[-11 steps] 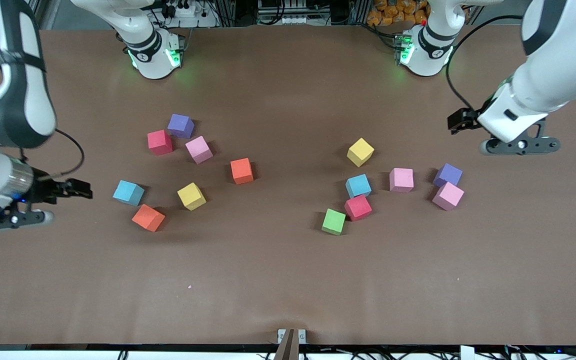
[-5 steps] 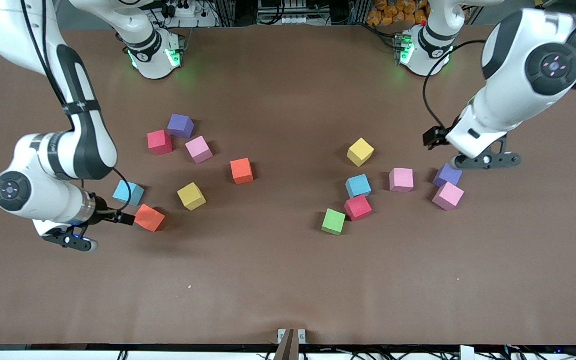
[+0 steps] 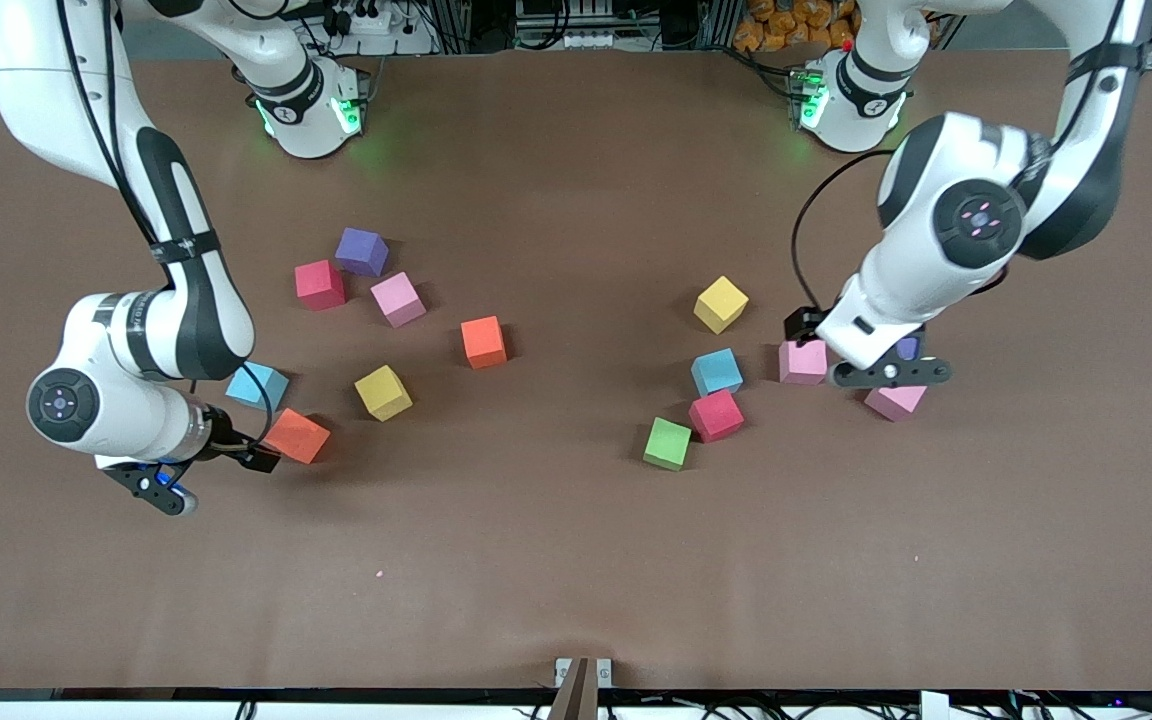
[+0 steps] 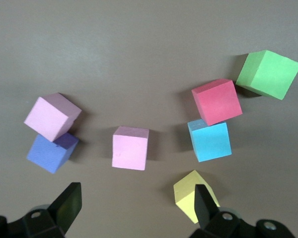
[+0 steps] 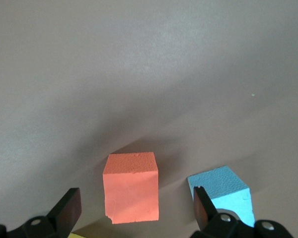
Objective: Form number 2 with 11 blocks
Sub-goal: 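Reach the right gripper to orange cube while the left gripper reaches pink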
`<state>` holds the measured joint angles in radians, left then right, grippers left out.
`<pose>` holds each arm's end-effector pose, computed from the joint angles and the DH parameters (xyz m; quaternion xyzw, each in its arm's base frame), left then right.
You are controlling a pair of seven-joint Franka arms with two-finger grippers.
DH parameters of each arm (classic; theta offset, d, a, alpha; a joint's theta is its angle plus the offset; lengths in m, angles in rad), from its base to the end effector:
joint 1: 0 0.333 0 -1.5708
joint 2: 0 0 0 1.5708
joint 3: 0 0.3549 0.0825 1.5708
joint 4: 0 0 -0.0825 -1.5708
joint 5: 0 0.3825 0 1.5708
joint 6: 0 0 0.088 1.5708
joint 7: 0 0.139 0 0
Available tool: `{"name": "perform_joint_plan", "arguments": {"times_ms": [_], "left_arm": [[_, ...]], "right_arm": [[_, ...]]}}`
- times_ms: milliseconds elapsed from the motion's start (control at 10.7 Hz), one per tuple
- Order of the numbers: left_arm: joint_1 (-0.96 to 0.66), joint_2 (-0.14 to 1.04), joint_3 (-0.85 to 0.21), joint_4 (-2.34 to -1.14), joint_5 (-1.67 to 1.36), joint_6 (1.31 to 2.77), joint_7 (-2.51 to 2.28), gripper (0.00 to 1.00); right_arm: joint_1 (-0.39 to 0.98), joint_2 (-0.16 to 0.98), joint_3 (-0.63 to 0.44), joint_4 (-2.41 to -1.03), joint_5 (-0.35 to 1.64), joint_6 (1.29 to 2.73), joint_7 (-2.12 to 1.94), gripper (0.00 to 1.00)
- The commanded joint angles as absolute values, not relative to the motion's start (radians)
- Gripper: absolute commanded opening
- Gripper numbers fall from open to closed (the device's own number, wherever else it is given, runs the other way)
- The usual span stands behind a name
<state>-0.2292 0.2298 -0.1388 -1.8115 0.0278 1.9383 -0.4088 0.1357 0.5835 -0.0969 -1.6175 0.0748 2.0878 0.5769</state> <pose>0.5743 -0.2134 0.4138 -0.9986 -0.0157 0.0477 0.0162 0.6928 0.0408 0.2784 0.9588 -0.2787 -0.0537 0.0125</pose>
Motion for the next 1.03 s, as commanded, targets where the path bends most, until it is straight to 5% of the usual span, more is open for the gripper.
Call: {"name": "perform_joint_plan", "arguments": {"times_ms": [0,935], "left_arm": [[-0.264,0.261,-0.135,-1.809,0.043,1.979,-0.492,1.00],[-0.295,0.308,-0.135,-1.925,0.052,2.086,-0.588,1.00]], "right_arm": [[0.138,0.612,-0.095,-1.609,0.118,2.088,0.600,1.00],[0.161,0.652,-0.095,-1.740,0.118,2.246,0.416,1.00]]}}
